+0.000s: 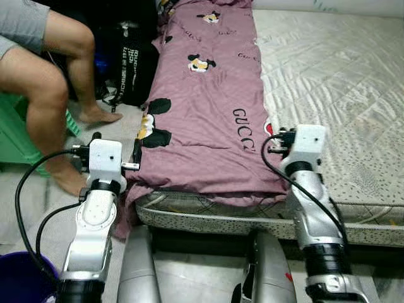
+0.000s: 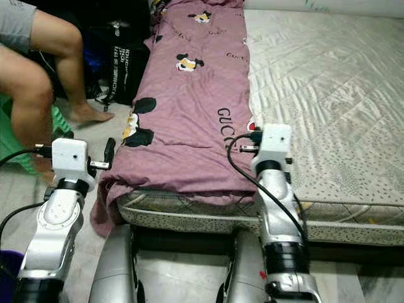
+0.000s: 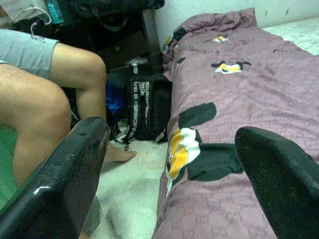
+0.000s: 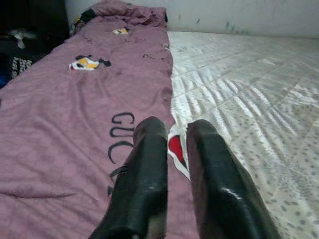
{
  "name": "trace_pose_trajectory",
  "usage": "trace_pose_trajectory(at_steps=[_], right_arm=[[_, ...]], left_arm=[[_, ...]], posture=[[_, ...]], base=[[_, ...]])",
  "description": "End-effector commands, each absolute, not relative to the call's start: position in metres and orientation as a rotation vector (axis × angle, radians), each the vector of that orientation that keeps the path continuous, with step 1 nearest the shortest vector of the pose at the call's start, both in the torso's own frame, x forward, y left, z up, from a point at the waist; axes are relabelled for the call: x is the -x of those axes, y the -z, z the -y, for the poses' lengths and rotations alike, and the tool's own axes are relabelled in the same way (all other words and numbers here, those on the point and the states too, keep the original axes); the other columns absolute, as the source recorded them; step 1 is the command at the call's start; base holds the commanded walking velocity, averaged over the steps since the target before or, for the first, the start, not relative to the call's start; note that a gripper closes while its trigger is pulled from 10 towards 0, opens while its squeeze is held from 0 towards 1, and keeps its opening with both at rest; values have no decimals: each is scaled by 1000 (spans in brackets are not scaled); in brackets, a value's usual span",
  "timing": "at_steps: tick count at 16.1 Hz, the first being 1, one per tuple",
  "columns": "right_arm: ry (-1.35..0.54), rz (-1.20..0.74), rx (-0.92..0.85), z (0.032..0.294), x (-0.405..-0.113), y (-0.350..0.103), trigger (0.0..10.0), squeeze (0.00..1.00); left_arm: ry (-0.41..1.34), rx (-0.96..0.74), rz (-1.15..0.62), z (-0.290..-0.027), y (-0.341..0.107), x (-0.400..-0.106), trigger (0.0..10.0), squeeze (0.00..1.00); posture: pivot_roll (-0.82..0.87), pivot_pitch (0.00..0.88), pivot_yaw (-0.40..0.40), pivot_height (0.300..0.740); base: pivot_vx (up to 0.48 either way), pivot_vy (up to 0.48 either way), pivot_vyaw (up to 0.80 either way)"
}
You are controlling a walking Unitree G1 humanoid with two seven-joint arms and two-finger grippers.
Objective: Clean up the room
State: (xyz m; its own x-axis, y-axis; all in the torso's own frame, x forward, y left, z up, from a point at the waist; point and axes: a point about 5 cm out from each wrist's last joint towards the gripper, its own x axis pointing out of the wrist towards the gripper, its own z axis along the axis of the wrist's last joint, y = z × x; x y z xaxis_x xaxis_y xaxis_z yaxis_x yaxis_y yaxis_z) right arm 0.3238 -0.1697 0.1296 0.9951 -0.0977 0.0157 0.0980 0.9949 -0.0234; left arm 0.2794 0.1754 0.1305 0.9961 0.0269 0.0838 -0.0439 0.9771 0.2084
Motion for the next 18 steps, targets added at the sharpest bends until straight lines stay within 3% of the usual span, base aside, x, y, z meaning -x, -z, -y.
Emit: trace_pose_trajectory(at_steps=[1,15,16,17,18], right_arm=[[118,25,-9,166,-328,-130,10000,1000],[170,-36,25,177,-319,-108,10000,1000],[172,-42,41,177,-319,-107,10000,725],[183,-57,85,177,-318,-106,10000,0],[184,-67,99,177,-318,-103,10000,0]], left_arm=[[-56,-207,91,-179,-130,-283,10000,0],[-58,-183,64,-175,-119,-276,10000,0],[-59,-183,62,-175,-119,-275,10000,0],[-55,-182,56,-173,-117,-274,10000,0],[-51,-183,52,-172,-116,-273,10000,0]], posture=[[100,0,9,536],[86,0,0,686],[86,0,1,691],[86,0,2,695],[85,0,2,695]], base=[[0,0,0],[0,0,0],[0,0,0],[0,0,0],[0,0,0]])
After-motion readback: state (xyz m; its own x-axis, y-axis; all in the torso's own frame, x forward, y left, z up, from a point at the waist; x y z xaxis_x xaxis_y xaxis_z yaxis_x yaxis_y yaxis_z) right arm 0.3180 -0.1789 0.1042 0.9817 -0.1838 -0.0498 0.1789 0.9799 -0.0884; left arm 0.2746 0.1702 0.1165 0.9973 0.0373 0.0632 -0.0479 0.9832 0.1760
